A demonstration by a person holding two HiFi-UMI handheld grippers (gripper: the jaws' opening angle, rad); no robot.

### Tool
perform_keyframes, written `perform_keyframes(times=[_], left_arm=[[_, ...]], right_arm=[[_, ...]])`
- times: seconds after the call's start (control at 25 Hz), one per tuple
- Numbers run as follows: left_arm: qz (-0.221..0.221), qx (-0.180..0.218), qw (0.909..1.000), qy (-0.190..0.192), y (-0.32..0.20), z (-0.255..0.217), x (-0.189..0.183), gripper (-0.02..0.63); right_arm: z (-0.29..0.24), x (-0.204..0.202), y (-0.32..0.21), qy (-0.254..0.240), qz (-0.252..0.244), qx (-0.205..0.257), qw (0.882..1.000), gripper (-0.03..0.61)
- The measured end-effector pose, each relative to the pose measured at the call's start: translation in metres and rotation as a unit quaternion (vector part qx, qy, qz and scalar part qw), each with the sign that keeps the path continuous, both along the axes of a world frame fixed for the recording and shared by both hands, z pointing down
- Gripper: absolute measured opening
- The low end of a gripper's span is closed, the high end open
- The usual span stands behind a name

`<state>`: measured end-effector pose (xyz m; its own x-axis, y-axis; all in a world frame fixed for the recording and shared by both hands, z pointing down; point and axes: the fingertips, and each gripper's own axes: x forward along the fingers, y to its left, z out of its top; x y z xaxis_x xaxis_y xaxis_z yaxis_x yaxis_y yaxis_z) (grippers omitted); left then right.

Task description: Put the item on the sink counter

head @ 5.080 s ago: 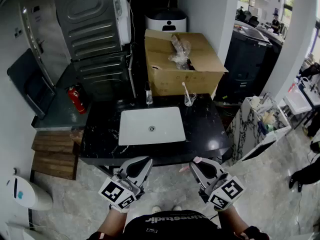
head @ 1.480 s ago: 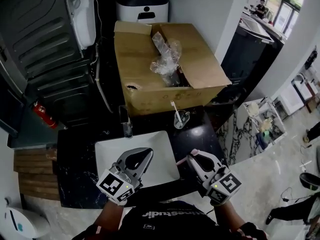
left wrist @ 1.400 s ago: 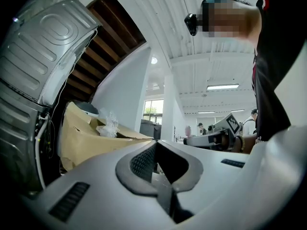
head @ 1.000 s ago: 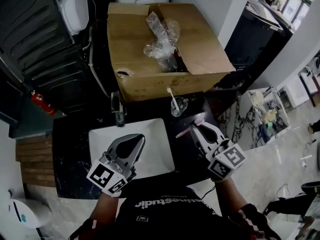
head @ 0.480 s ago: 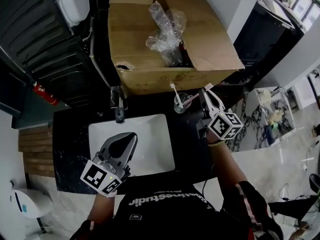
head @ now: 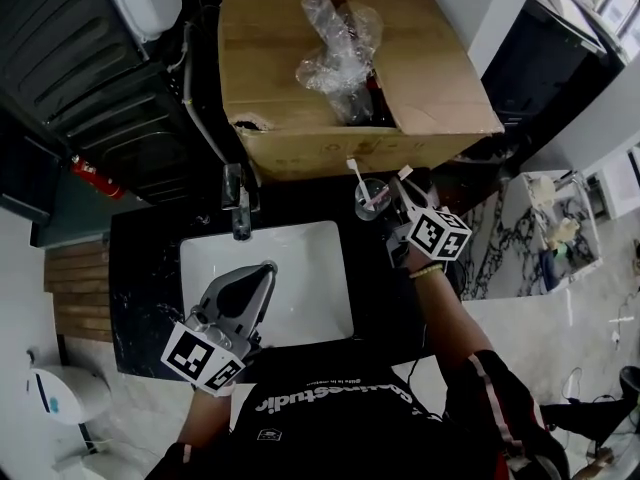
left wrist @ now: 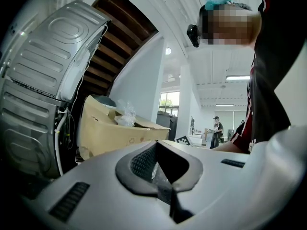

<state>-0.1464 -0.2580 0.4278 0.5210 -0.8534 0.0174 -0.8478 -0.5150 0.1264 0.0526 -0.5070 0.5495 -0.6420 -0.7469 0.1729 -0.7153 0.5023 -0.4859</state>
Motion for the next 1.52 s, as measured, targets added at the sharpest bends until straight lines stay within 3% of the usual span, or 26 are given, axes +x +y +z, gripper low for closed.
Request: perform_keyframes(times=[0.48, 0.6, 0.88, 1.04, 1.24, 1.52], left_arm=[[-0.009, -0.001, 1.0000, -0.003, 0.006, 0.002, 0.002, 0.015], [-0.009, 0.003, 1.0000, -0.002, 0.008, -0.001, 0.002, 0.015], [-0.007, 0.018, 0.9998, 0.004, 0.011, -0.010, 0.002, 0.015], [0.000, 0.029, 0.9996, 0.008, 0.012, -0.016, 0.006, 0.015], [0.010, 0.042, 0.9990, 0.014, 0.014, -0.024, 0.014, 0.015], [0.026, 0.050, 0.9982, 0.021, 0.013, -0.030, 0.026, 0.015]], right_arm=[[0.025, 0.004, -0.007, 0.026, -0.016, -0.015, 0.999, 0.060], [0.021, 0.005, -0.004, 0.045, -0.023, -0.011, 0.999, 0.126], [0.003, 0.020, 0.016, 0.088, -0.022, 0.017, 0.996, 0.133], [-0.019, 0.025, 0.041, 0.127, -0.024, 0.057, 0.990, 0.133], [-0.066, 0.004, 0.093, 0.174, -0.060, 0.144, 0.972, 0.133], [-0.120, -0.051, 0.178, 0.106, -0.147, 0.179, 0.967, 0.123]])
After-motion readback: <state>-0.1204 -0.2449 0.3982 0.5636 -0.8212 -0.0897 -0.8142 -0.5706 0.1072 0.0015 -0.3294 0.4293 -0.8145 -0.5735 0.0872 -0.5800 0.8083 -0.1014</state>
